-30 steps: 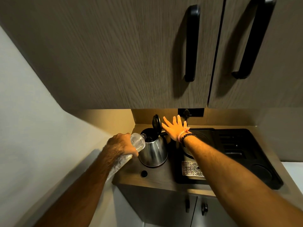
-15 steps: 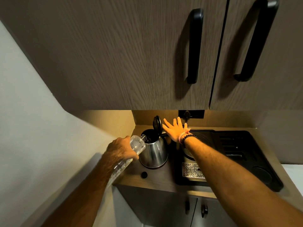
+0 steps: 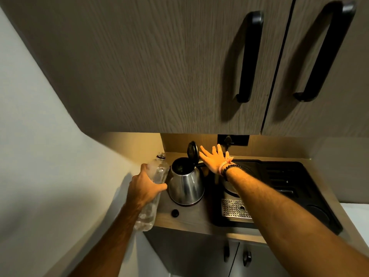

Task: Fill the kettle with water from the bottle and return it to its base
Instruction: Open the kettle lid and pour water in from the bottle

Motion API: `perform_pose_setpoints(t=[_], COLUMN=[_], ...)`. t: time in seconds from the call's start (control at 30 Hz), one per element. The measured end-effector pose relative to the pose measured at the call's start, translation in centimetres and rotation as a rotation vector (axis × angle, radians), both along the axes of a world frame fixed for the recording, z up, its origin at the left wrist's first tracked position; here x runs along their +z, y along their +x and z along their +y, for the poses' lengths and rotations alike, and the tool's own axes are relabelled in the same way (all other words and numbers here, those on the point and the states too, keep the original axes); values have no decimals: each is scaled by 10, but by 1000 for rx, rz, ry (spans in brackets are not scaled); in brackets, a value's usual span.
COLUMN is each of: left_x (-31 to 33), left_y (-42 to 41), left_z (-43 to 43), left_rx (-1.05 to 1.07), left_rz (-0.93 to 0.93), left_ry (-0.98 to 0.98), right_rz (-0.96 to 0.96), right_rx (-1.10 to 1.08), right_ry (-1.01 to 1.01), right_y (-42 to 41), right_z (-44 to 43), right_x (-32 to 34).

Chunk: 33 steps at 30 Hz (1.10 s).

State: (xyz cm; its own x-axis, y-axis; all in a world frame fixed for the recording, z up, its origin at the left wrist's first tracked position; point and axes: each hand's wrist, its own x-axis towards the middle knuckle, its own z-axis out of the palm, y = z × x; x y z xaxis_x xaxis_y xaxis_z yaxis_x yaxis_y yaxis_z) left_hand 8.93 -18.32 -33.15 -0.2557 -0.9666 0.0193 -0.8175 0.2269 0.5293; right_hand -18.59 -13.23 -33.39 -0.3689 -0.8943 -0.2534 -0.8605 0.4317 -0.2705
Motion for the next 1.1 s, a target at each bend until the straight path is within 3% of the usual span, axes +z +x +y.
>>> perform_pose_setpoints(t=[0.27,0.43,0.6,0.83,0.9,1.1], left_x=[-30,-43,-48,-97,-112,-142], left_y=[4,2,3,15,12,-12], left_z=[4,-2,-3,40,60,59], left_rx=[289,319,295,346,328,-154], left_rz=[267,399,409,557,528,117], left_ry=[-160,-153,-155,-143,-185,-115], right_rz=[0,13,7,-21,-28,-49], right_rx=[-14,-9,-4,-5,-7,-28], right_ry=[26,30,39,39,38,28], right_y=[3,4,11,12,12,10], right_z=[2,3,10,11,10,8], right_x=[2,1,10,12,11,10])
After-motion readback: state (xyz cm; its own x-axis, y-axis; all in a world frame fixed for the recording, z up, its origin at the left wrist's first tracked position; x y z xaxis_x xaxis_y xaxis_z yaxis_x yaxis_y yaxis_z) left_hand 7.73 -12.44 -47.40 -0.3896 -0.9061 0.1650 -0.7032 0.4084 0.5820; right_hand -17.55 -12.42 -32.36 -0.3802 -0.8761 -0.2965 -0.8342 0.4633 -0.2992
